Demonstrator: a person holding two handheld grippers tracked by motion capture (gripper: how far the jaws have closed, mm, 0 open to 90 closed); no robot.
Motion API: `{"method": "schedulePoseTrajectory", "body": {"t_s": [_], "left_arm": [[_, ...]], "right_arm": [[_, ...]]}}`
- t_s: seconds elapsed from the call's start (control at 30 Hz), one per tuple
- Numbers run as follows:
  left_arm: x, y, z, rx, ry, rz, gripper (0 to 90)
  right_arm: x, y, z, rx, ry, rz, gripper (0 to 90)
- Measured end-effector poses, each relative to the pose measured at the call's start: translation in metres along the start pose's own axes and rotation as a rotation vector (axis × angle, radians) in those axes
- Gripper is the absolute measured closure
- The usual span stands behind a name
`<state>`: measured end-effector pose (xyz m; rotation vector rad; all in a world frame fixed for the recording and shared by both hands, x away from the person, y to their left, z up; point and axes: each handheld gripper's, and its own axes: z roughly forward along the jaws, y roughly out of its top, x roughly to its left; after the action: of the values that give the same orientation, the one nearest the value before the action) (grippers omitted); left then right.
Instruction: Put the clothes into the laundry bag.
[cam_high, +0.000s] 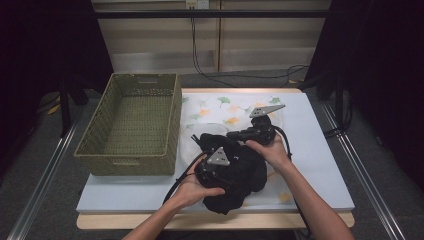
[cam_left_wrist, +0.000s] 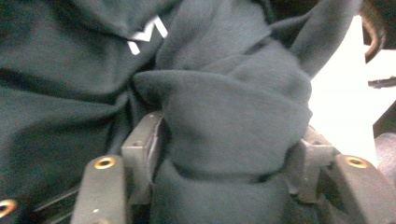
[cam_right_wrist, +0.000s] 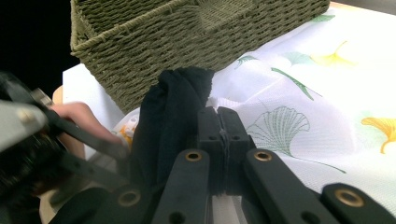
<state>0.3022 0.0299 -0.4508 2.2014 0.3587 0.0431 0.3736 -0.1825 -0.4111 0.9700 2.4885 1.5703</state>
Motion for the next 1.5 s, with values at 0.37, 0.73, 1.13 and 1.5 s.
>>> {"method": "schedulePoseTrajectory", "body": {"t_s": [0.37, 0.73, 1.13, 1.5], "left_arm": [[0.01, 0.008, -0.042, -0.119, 0.024, -0.022, 34.5], [0.029, 0.009, -0.067, -0.198, 0.132, -0.065, 32.7], [0.044, 0.0, -0.065, -0.15, 0.189, -0.117, 23.6], [0.048, -0.007, -0.044, -0.085, 0.257, -0.13, 31.4]], "right_arm": [[-0.001, 0.0, 0.001, 0.004, -0.006, 0.002, 89.7], [-0.002, 0.0, -0.001, 0.001, -0.005, -0.002, 89.7], [0.001, 0.0, -0.002, 0.003, -0.006, -0.006, 89.7], [0.002, 0.001, -0.004, -0.004, -0.004, -0.005, 89.7]]}}
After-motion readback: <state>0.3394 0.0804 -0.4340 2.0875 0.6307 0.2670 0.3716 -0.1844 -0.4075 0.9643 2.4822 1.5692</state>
